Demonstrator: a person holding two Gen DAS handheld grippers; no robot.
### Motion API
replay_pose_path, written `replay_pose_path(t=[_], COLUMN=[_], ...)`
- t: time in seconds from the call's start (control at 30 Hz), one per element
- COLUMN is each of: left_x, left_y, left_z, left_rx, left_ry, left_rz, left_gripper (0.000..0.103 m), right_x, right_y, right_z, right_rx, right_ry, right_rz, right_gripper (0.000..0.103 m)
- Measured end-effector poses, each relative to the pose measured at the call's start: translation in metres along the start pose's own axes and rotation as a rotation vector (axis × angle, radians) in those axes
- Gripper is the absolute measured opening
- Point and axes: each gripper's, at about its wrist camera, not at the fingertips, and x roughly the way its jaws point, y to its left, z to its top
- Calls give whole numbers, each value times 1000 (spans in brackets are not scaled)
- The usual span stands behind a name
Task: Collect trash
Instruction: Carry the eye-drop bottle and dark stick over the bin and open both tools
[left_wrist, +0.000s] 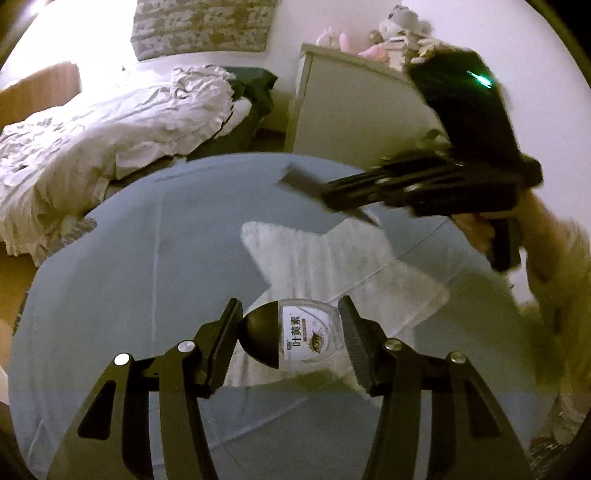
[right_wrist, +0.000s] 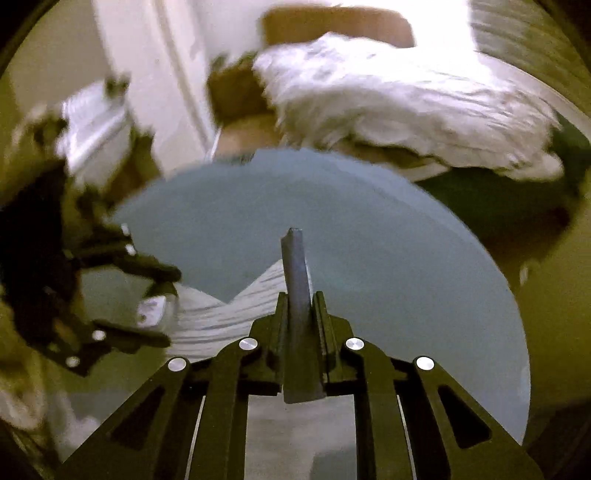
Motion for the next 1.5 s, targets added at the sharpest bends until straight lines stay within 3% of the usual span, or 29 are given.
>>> replay_pose_path(t=[0.2, 0.37, 0.57, 0.73, 1.07, 1.5], left_x=[-7, 8, 47, 90, 149, 167], left_y=[-47, -94, -156, -204, -249, -266], left_z=[27, 59, 88, 106, 111, 109], left_rx=[37, 13, 38, 100, 130, 136], left_ry=[-61, -117, -104, -71, 13, 54], left_rz=[-99, -254, -386, -448, -480, -476], left_gripper=[53, 53, 53, 53, 53, 54], right_x=[-107, -172, -208, -209, -214, -208], right_y=[-32, -70, -106, -131, -164, -170], right_z=[-71, -158, -233, -269, -319, -325], right_rx=[339, 636, 862, 963, 1102, 1150], right_ry=[-305, -459, -563, -585, -574, -539], right_rz=[-67, -227, -369, -426, -479, -481], right_gripper=[14, 14, 14, 14, 14, 15])
